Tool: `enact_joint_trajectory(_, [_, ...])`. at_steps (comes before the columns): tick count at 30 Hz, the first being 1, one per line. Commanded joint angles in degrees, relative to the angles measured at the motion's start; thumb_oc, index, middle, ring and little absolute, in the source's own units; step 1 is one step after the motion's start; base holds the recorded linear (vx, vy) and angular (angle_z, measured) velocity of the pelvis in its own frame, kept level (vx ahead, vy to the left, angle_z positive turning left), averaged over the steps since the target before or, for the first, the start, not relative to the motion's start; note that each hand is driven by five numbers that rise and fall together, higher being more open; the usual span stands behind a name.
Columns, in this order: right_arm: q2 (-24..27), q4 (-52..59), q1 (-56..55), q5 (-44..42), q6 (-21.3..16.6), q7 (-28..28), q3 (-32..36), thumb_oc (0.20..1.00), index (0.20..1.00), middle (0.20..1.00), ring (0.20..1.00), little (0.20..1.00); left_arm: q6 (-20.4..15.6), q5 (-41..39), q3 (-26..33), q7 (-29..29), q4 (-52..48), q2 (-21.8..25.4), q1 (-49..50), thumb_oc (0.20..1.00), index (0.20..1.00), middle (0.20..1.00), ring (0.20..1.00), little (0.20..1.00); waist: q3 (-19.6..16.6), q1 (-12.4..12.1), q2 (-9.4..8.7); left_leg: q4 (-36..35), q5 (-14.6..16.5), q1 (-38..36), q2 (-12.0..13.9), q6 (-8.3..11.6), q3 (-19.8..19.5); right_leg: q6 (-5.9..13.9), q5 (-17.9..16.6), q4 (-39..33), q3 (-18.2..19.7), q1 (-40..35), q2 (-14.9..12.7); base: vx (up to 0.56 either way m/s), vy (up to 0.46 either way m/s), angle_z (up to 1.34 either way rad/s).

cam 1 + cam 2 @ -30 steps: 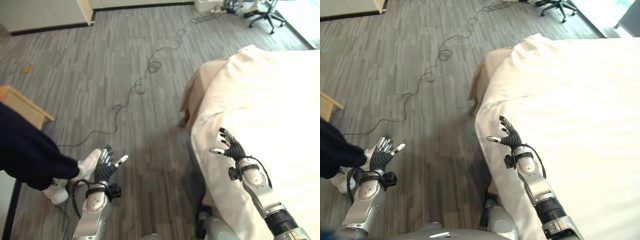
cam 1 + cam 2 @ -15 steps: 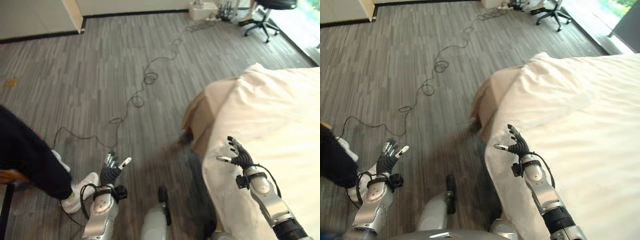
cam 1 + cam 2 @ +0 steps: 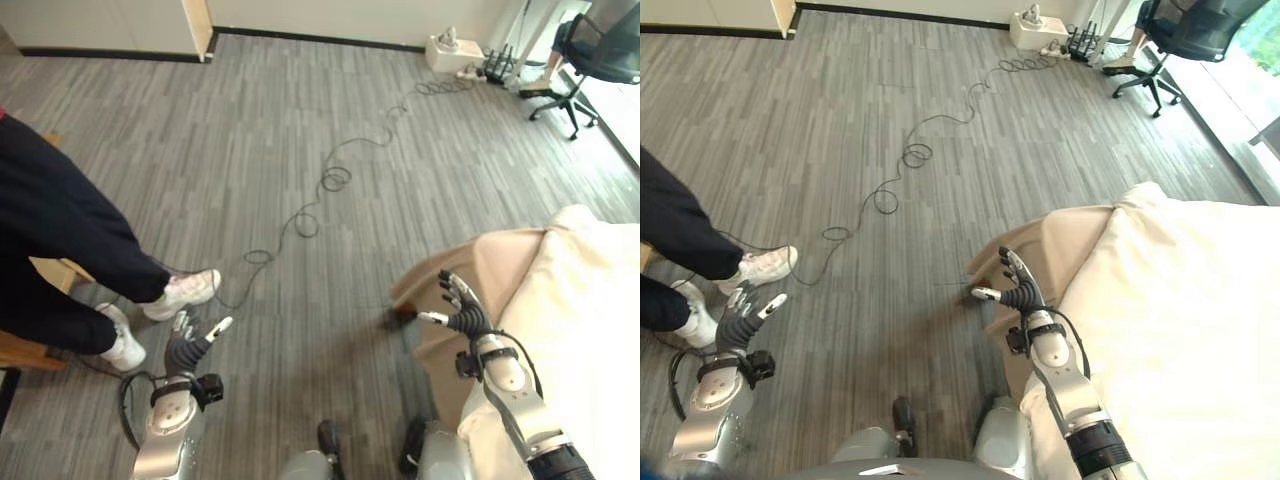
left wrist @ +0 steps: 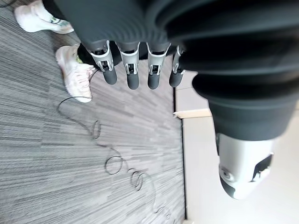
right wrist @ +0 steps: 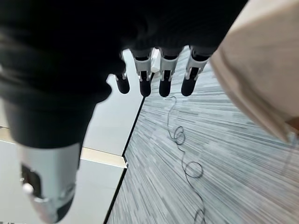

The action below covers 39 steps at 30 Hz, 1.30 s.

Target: Making the bed.

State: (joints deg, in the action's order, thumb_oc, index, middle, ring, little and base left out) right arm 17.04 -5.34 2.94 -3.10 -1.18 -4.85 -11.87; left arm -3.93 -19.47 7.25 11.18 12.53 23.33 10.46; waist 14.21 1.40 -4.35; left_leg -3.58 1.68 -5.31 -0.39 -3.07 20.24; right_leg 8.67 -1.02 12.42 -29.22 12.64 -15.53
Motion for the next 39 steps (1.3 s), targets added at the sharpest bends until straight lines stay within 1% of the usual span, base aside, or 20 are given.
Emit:
enact_joint_trajectory(1, [0.63, 0.12, 3.28, -0.11, -2.2, -0.61, 0.74, 1.0, 1.0, 1.0, 1.0, 1.0, -1.57, 1.33, 0.62, 0.22, -2.57, 2.93, -1.23, 1.0, 1.0, 1.0, 1.0, 1.0, 0.08, -1.0, -1.27, 0.76, 5.27, -4.38, 9.71, 6.08, 1.32, 1.34, 1.63, -3.22, -3.01, -7.15, 2.44, 0.26, -0.058, -0.32])
enact_joint_trajectory(5, [1.25, -0.7, 2.2, -0.63, -2.42, 0.08, -0.57, 1.0, 1.0, 1.0, 1.0, 1.0, -1.58, 1.49, 0.21, -1.28, -2.5, 0.7, 0.03, 1.0, 1.0, 1.0, 1.0, 1.0, -2.13, 0.16, -1.62, 10.13, 10.68, -5.54, 11.05, 7.36, 2.5, -1.25, 3.2, -9.47, 1.5, -11.34, 6.34, 0.29, -0.075, -0.76])
enact_joint_trajectory(9, [2.28, -0.54, 4.21, -0.98, -2.6, -0.65, -1.82, 1.0, 1.0, 1.0, 1.0, 1.0, -3.03, -0.29, -0.03, -0.11, -5.3, -0.26, -0.4, 1.0, 1.0, 1.0, 1.0, 1.0, 0.37, -1.67, -0.76, 36.93, 4.26, 3.75, 17.5, 10.41, -1.0, -6.39, 6.26, -10.72, 3.93, -15.29, 10.29, 0.2, -0.113, -0.96])
enact_joint_trajectory(10, [2.15, -0.54, 4.09, -1.25, -2.53, -0.65, -1.73, 1.0, 1.0, 1.0, 1.0, 1.0, -3.25, -0.66, -0.35, 0.14, -5.41, -0.51, -0.71, 1.0, 1.0, 1.0, 1.0, 1.0, 0.9, -2.26, -1.08, 37.95, 5.66, 6.4, 16.21, 9.51, -3.52, -6.58, 6.62, -11.39, 4.35, -16.01, 10.25, 0.13, 0.017, -1.63])
enact_joint_trajectory(11, [2.24, -0.08, 3.93, -1.25, -2.21, -0.79, -1.67, 1.0, 1.0, 1.0, 1.0, 1.0, -2.99, -1.06, -0.86, 0.41, -6.16, -0.97, -0.92, 1.0, 1.0, 1.0, 1.0, 1.0, 1.68, -3.05, -1.36, 36.33, 8.56, 9.79, 13.13, 8.14, -6.39, -6.12, 6.74, -11.87, 5.43, -16.77, 9.75, 0.14, 0.114, -1.14])
enact_joint_trajectory(13, [2.53, -0.46, 4.0, -0.78, -2.17, -0.96, -1.65, 1.0, 1.0, 1.0, 1.0, 1.0, -3.58, -1.71, -0.89, 0.3, -7.42, -1.78, -0.91, 1.0, 1.0, 1.0, 1.0, 1.0, 2.06, -3.62, -0.87, 28.88, 9.84, 10.9, 12.08, 7.89, -7.88, -4.4, 6.88, -12.05, 6.54, -17.37, 8.63, 0.17, 0.211, -0.77])
enact_joint_trajectory(15, [2.94, -0.75, 4.23, -0.08, -2.3, -0.94, -1.71, 1.0, 1.0, 1.0, 1.0, 1.0, -3.91, -1.76, -0.73, 0.14, -7.65, -2.37, -0.6, 1.0, 1.0, 1.0, 1.0, 1.0, 1.98, -4.09, -0.22, 21.42, 5.79, 11.58, 12.71, 8.61, -7.9, -3.71, 7.2, -12.31, 7.02, -18.0, 7.41, 0.19, 0.302, -0.62])
enact_joint_trajectory(16, [3.54, -0.91, 4.82, 0.62, -2.29, -1.09, -1.94, 1.0, 1.0, 1.0, 1.0, 1.0, -3.84, -2.03, -0.55, 0.41, -7.4, -2.64, -0.14, 1.0, 1.0, 1.0, 1.0, 1.0, 2.31, -4.79, 0.92, 12.91, -0.96, 12.13, 13.32, 9.42, -8.86, -3.59, 6.89, -12.61, 7.5, -18.65, 7.22, 0.23, 0.41, -0.44])
enact_joint_trajectory(17, [3.81, -0.77, 5.12, 1.14, -2.2, -1.49, -2.01, 1.0, 1.0, 1.0, 1.0, 1.0, -3.84, -2.35, -0.39, 1.13, -6.95, -3.03, 0.18, 1.0, 1.0, 1.0, 1.0, 1.0, 2.6, -5.36, 1.48, 9.13, -3.53, 12.73, 14.12, 10.27, -11.55, -3.27, 7.37, -12.89, 8.45, -19.53, 7.26, 0.24, 0.416, -0.28])
enact_joint_trajectory(20, [4.32, -0.67, 5.34, 1.56, -2.13, -1.84, -2.15, 1.0, 1.0, 1.0, 1.0, 1.0, -4.17, -3.13, -0.42, 1.77, -6.15, -3.58, 0.48, 1.0, 1.0, 1.0, 1.0, 1.0, 2.53, -5.58, 2.15, 4.33, -5.53, 12.73, 14.92, 11.25, -16.54, -2.82, 7.82, -12.8, 10.75, -20.34, 7.21, 0.18, 0.259, -0.5])
enact_joint_trajectory(22, [5.04, 0.27, 4.86, 2.03, -2.11, -1.36, -2.48, 1.0, 1.0, 1.0, 1.0, 1.0, -4.62, -3.45, 0.29, 2.56, -4.97, -4.89, 2.07, 1.0, 1.0, 1.0, 1.0, 1.0, 1.89, -5.42, 2.74, 2.61, -5.98, 11.85, 15.37, 12.89, -25.33, -1.92, 8.0, -12.41, 16.12, -20.68, 6.66, 0.21, 0.48, -0.67])
enact_joint_trajectory(24, [5.63, 1.17, 3.52, 3.41, -2.36, -0.37, -1.88, 1.0, 1.0, 1.0, 1.0, 1.0, -4.48, -2.62, 0.45, 1.76, -4.84, -5.76, 3.37, 1.0, 1.0, 1.0, 1.0, 1.0, 0.28, -4.11, 3.85, 1.34, -4.76, 9.93, 15.19, 12.89, -26.44, -0.6, 7.65, -12.28, 18.32, -20.31, 5.46, 0.22, 0.55, -1.58])
enact_joint_trajectory(28, [6.17, 3.05, 0.52, 7.17, -1.91, 0.04, 0.49, 1.0, 1.0, 1.0, 1.0, 1.0, -3.15, -0.21, -0.56, -0.06, -4.67, -3.71, 2.3, 1.0, 1.0, 1.0, 1.0, 1.0, -1.15, -2.45, 2.89, -0.62, -3.43, 6.21, 11.79, 10.03, -21.42, 1.5, 5.17, -7.75, 21.69, -16.96, 1.42, 0.11, 0.446, -0.86])
enact_joint_trajectory(29, [5.96, 3.51, 0.75, 7.44, -1.84, 0.22, 0.69, 1.0, 1.0, 1.0, 1.0, 1.0, -3.02, 0.72, -0.75, -0.55, -4.87, -2.47, 1.52, 1.0, 1.0, 1.0, 1.0, 1.0, -0.61, -2.31, 2.91, -0.89, -2.83, 4.55, 11.84, 9.45, -18.16, 1.7, 3.78, -5.49, 20.07, -14.91, 0.61, -0.04, 0.345, -0.65])
enact_joint_trajectory(31, [5.57, 4.26, 1.39, 7.58, -2.01, 0.16, 0.67, 1.0, 1.0, 1.0, 1.0, 1.0, -2.87, 1.38, -0.69, -0.59, -5.42, -1.25, 0.71, 1.0, 1.0, 1.0, 1.0, 1.0, -0.52, -3.06, 3.43, -1.05, -1.83, 3.13, 12.21, 8.89, -12.53, 1.04, 2.6, -1.79, 9.61, -11.87, -2.1, -0.07, 0.328, -1.41])
enact_joint_trajectory(32, [5.42, 4.82, 1.72, 7.98, -1.98, 0.35, 0.55, 1.0, 1.0, 1.0, 1.0, 1.0, -2.56, 1.23, -0.61, -1.34, -5.82, -1.14, 0.8, 1.0, 1.0, 1.0, 1.0, 1.0, -0.63, -3.21, 3.56, -0.64, -1.23, 2.51, 12.16, 8.4, -9.48, 0.1, 3.28, -0.01, 3.36, -11.16, -2.55, -0.04, 0.214, -2.21])
enact_joint_trajectory(33, [5.41, 4.86, 1.7, 7.99, -1.94, 0.36, 0.56, 1.0, 1.0, 1.0, 1.0, 1.0, -2.56, 1.23, -0.61, -1.35, -5.82, -1.13, 0.8, 1.0, 1.0, 1.0, 1.0, 1.0, -0.59, -3.23, 3.53, -0.62, -1.2, 2.45, 12.15, 8.41, -9.45, 0.1, 3.39, 0.16, 3.4, -11.14, -2.6, 0.0, 0.264, -1.91])
enact_joint_trajectory(34, [5.43, 5.64, 2.2, 8.91, -2.53, 0.64, -0.12, 1.0, 1.0, 1.0, 1.0, 1.0, -2.4, 1.08, -0.19, -2.24, -6.57, -1.23, 1.79, 1.0, 1.0, 1.0, 1.0, 1.0, -0.63, -3.24, 3.46, 0.76, 0.59, 1.16, 12.14, 7.84, -5.97, -0.24, 6.01, 3.5, -1.51, -10.55, -1.32, 0.01, 0.199, -1.98])
enact_joint_trajectory(37, [5.59, 5.98, 3.1, 9.76, -3.16, 1.19, -1.09, 1.0, 1.0, 1.0, 1.0, 1.0, -2.12, 0.8, 0.79, -3.52, -7.85, -2.06, 3.78, 1.0, 1.0, 1.0, 1.0, 1.0, -1.2, -4.66, 2.85, 2.59, 2.09, 0.21, 11.62, 6.97, -0.58, -1.54, 7.17, 3.22, -6.39, -11.92, -0.89, -0.02, 0.105, -1.64])
enact_joint_trajectory(39, [5.67, 6.86, 2.92, 9.97, -3.83, 1.0, -0.76, 1.0, 1.0, 1.0, 1.0, 1.0, -1.74, 1.25, 1.04, -4.63, -8.79, -2.75, 4.92, 1.0, 1.0, 1.0, 1.0, 1.0, -1.62, -4.53, 2.35, 3.56, 1.88, 0.29, 11.81, 7.5, 1.02, -1.76, 6.59, -2.18, -4.15, -13.17, 1.17, 0.0, -0.119, -1.36])
